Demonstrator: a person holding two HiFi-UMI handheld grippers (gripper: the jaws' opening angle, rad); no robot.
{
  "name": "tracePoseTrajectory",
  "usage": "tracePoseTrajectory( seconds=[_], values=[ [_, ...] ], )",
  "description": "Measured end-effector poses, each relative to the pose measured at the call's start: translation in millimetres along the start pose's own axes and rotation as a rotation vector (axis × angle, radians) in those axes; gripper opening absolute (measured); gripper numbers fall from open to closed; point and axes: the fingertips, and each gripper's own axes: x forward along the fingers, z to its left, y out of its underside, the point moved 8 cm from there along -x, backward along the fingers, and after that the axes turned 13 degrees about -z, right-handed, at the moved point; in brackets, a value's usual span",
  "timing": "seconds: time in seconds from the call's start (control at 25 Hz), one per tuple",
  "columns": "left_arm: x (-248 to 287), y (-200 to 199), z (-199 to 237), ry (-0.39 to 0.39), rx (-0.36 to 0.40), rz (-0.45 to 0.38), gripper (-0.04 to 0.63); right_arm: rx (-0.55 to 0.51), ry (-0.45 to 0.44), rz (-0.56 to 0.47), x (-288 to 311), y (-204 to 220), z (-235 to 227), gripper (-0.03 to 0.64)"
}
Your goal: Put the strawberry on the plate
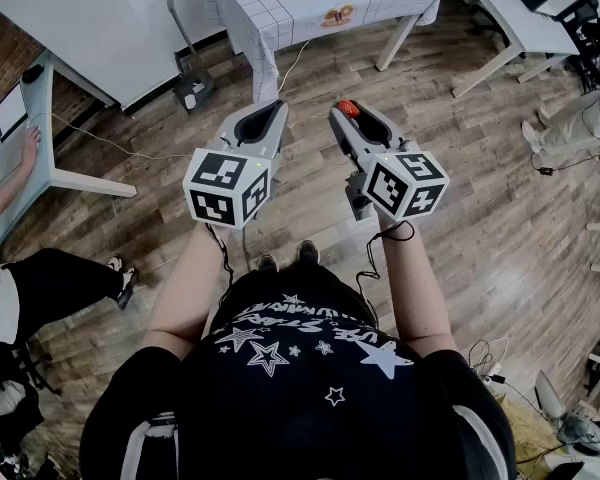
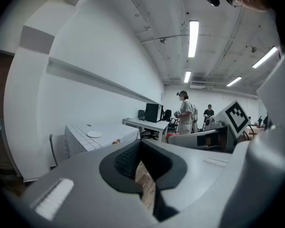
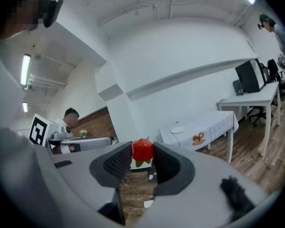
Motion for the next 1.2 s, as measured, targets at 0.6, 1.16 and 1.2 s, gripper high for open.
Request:
tracePoseTrajectory(
  seconds=[0.6, 1.16, 1.2],
  values=[
    [-56.4, -7.6, 40.3, 0.057, 0.006, -0.080, 0.009, -0.054, 0.048, 0.000, 11.4, 17.3, 75.4, 0.146],
    [-79.1, 2.4, 69.0, 0.066, -0.016, -0.083, 0.009, -0.013, 0.113, 0.001, 12.2, 40.1, 93.8, 0.146],
    [-77.2, 3.1, 68.5, 0.067, -0.013, -0.080, 0.009, -0.012, 0.114, 0.000, 12.8, 40.5, 91.5, 0.146]
  ],
)
